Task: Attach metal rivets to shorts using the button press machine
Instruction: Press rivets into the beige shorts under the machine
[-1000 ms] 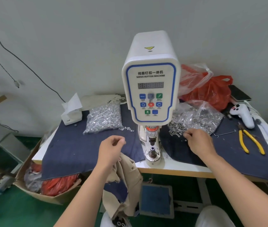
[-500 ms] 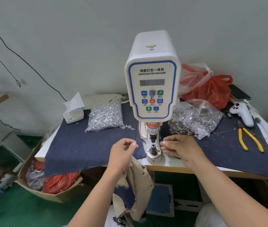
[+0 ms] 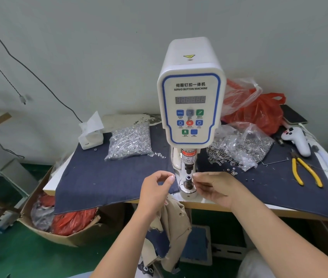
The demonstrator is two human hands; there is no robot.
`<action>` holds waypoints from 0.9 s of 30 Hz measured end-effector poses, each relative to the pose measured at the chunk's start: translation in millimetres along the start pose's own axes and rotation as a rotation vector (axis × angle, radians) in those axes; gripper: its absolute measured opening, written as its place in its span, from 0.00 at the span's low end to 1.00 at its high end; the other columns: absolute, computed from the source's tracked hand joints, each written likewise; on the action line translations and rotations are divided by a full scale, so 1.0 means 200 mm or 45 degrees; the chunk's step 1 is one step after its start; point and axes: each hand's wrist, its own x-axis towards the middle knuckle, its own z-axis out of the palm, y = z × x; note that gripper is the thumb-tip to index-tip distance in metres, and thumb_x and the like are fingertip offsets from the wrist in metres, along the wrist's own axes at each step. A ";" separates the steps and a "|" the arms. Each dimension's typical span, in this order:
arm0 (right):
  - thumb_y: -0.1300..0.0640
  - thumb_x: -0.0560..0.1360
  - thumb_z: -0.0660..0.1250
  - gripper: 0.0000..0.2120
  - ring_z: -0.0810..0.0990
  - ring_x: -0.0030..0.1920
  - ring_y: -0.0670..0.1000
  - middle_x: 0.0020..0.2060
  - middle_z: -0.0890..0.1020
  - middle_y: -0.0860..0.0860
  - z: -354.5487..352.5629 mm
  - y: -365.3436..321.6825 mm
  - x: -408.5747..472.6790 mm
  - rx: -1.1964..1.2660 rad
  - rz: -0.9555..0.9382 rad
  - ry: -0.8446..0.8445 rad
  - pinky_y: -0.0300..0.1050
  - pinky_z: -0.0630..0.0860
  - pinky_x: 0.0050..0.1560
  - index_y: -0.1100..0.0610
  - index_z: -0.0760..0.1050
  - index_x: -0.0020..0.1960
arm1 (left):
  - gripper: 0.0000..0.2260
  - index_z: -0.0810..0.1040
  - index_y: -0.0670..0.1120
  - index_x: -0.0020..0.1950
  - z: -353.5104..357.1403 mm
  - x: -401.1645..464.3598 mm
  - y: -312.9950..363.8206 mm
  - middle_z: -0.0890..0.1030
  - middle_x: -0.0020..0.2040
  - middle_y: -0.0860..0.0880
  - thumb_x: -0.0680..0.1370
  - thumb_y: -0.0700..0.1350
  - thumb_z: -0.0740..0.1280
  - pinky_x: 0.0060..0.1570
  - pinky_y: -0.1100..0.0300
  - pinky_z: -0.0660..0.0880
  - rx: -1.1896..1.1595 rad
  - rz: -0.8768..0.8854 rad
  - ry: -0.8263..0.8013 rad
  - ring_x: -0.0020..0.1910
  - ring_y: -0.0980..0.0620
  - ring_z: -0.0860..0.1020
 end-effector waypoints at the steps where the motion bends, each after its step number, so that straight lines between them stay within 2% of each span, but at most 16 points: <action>1: 0.69 0.73 0.75 0.04 0.83 0.35 0.51 0.37 0.85 0.59 0.01 0.00 0.00 0.033 0.023 -0.008 0.41 0.82 0.32 0.66 0.83 0.47 | 0.04 0.85 0.51 0.55 0.00 0.00 0.00 0.85 0.52 0.54 0.83 0.46 0.70 0.33 0.63 0.79 -0.005 -0.002 -0.001 0.51 0.53 0.82; 5: 0.69 0.73 0.74 0.04 0.86 0.35 0.52 0.39 0.86 0.60 0.03 0.00 -0.01 0.187 0.101 -0.053 0.42 0.83 0.33 0.68 0.82 0.48 | 0.04 0.85 0.51 0.55 0.02 0.00 0.00 0.85 0.52 0.55 0.83 0.47 0.70 0.43 0.57 0.81 -0.012 -0.011 0.002 0.53 0.54 0.82; 8: 0.69 0.74 0.73 0.06 0.86 0.36 0.53 0.41 0.86 0.61 0.03 0.00 -0.02 0.249 0.132 -0.079 0.43 0.84 0.35 0.69 0.82 0.51 | 0.04 0.85 0.52 0.54 0.02 -0.01 0.00 0.85 0.51 0.56 0.83 0.47 0.70 0.39 0.61 0.80 -0.010 -0.003 -0.003 0.52 0.55 0.82; 12: 0.69 0.74 0.73 0.04 0.86 0.35 0.53 0.40 0.86 0.62 0.03 0.00 -0.02 0.274 0.143 -0.078 0.44 0.84 0.34 0.69 0.81 0.49 | 0.04 0.84 0.53 0.53 0.03 -0.01 0.00 0.85 0.51 0.56 0.83 0.47 0.70 0.35 0.64 0.79 -0.030 0.001 -0.002 0.51 0.54 0.82; 14: 0.69 0.74 0.73 0.04 0.86 0.35 0.53 0.40 0.86 0.62 0.04 0.00 -0.02 0.278 0.154 -0.090 0.44 0.84 0.34 0.69 0.81 0.49 | 0.04 0.84 0.52 0.53 0.04 -0.01 0.01 0.85 0.50 0.56 0.83 0.47 0.70 0.36 0.63 0.80 -0.050 0.006 -0.006 0.50 0.55 0.82; 17: 0.69 0.75 0.72 0.05 0.87 0.36 0.54 0.41 0.86 0.62 0.05 0.00 -0.03 0.296 0.161 -0.103 0.44 0.84 0.34 0.70 0.81 0.49 | 0.04 0.85 0.50 0.55 0.05 -0.02 0.01 0.85 0.51 0.54 0.83 0.47 0.70 0.44 0.58 0.81 -0.053 0.004 -0.018 0.51 0.53 0.82; 19: 0.69 0.75 0.72 0.04 0.86 0.36 0.54 0.40 0.86 0.62 0.05 0.01 -0.03 0.332 0.158 -0.099 0.44 0.84 0.34 0.70 0.81 0.48 | 0.04 0.85 0.50 0.55 0.05 -0.02 0.02 0.85 0.51 0.54 0.83 0.46 0.70 0.44 0.57 0.81 -0.061 0.007 -0.019 0.52 0.54 0.82; 23: 0.68 0.76 0.71 0.04 0.86 0.35 0.53 0.39 0.85 0.61 0.06 0.01 -0.03 0.376 0.180 -0.114 0.44 0.83 0.33 0.70 0.81 0.47 | 0.04 0.86 0.51 0.53 0.06 -0.02 0.01 0.86 0.50 0.56 0.83 0.47 0.70 0.41 0.61 0.80 -0.075 0.032 -0.020 0.50 0.57 0.82; 27: 0.67 0.77 0.69 0.06 0.85 0.36 0.53 0.44 0.86 0.61 0.02 0.01 -0.03 0.330 0.184 -0.188 0.44 0.83 0.35 0.69 0.84 0.47 | 0.04 0.87 0.54 0.50 0.08 -0.01 0.02 0.86 0.45 0.60 0.82 0.47 0.72 0.37 0.70 0.76 -0.128 0.050 0.007 0.47 0.67 0.81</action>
